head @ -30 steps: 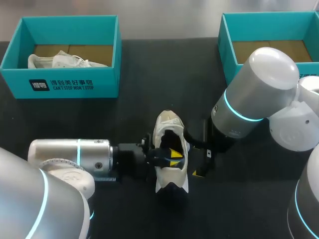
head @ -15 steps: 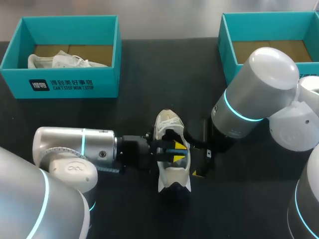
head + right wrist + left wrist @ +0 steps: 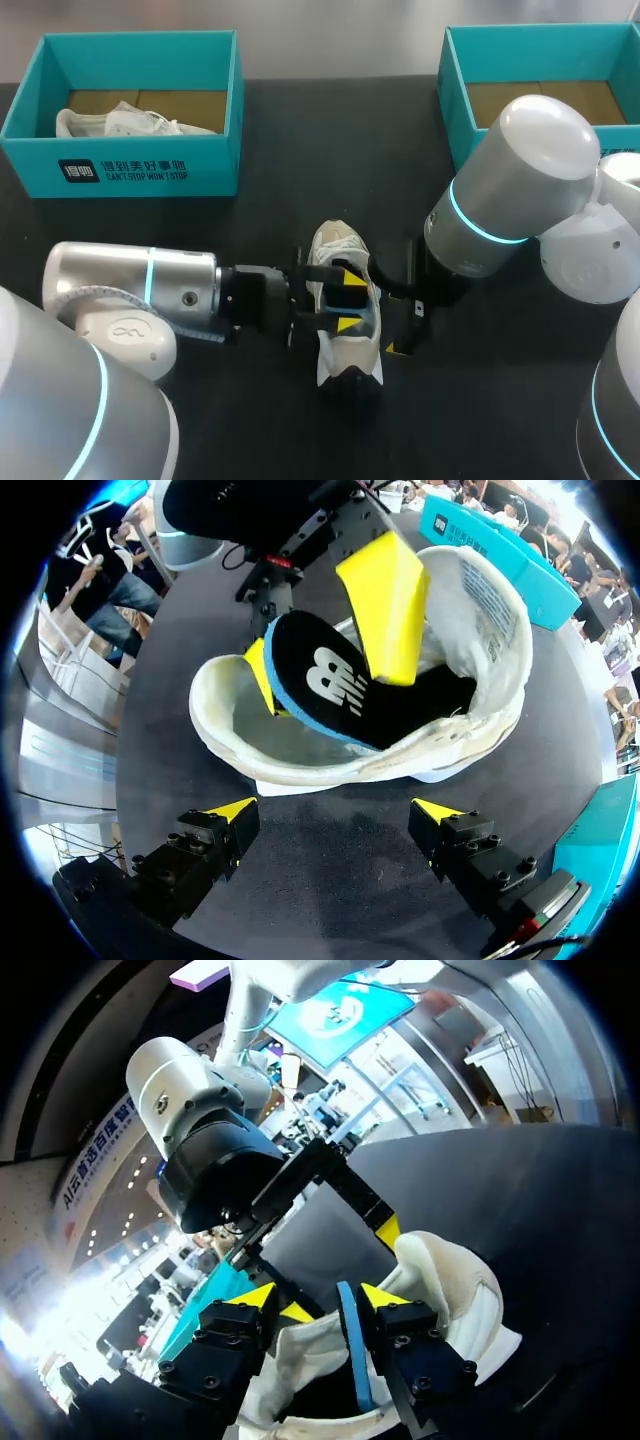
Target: Take the shoe out of the shoebox, open the shoe tongue, remove and reinsert the insole, then place the shoe into the shoebox
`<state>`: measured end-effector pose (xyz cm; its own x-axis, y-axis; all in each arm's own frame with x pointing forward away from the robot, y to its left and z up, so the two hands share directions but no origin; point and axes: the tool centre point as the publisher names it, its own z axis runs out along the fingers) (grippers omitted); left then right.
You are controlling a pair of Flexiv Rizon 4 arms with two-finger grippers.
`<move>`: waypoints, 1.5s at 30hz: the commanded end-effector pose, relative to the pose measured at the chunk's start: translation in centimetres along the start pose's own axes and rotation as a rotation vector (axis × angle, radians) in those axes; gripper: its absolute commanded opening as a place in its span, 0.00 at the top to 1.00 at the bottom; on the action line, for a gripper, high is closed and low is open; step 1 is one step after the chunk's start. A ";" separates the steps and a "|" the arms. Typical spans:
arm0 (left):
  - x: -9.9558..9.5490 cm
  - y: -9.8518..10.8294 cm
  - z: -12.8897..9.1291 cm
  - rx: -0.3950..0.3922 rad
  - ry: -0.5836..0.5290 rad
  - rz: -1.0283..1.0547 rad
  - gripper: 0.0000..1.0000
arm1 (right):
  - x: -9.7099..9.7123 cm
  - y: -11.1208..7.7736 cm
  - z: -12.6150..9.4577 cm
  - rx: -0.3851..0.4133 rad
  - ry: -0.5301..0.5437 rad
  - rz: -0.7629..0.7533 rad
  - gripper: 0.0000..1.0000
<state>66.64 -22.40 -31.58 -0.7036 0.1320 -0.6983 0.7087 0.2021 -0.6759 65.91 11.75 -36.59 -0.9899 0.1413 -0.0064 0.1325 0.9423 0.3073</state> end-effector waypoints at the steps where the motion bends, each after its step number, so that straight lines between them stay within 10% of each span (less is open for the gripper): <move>1: -0.5 -0.7 -1.5 0.011 0.044 -0.021 0.51 | 0.1 0.0 0.1 0.001 -0.001 0.000 0.00; 11: 0.4 -0.6 -1.8 0.035 0.170 -0.041 0.34 | 0.1 0.0 0.1 0.001 -0.001 0.000 0.00; 21: -0.1 -2.0 -1.9 0.066 0.282 -0.057 0.39 | 0.1 0.0 0.1 0.001 -0.001 0.000 0.00; 45: -2.2 -2.0 -9.3 0.007 0.595 0.061 0.49 | -2.1 -8.8 -6.1 -0.004 0.013 0.057 0.00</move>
<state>66.01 -15.35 -27.90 -0.6094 0.5723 -0.5488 0.7419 0.1673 -0.6493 67.57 3.40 -35.06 -0.9798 0.1975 0.0323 0.1979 0.9321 0.3035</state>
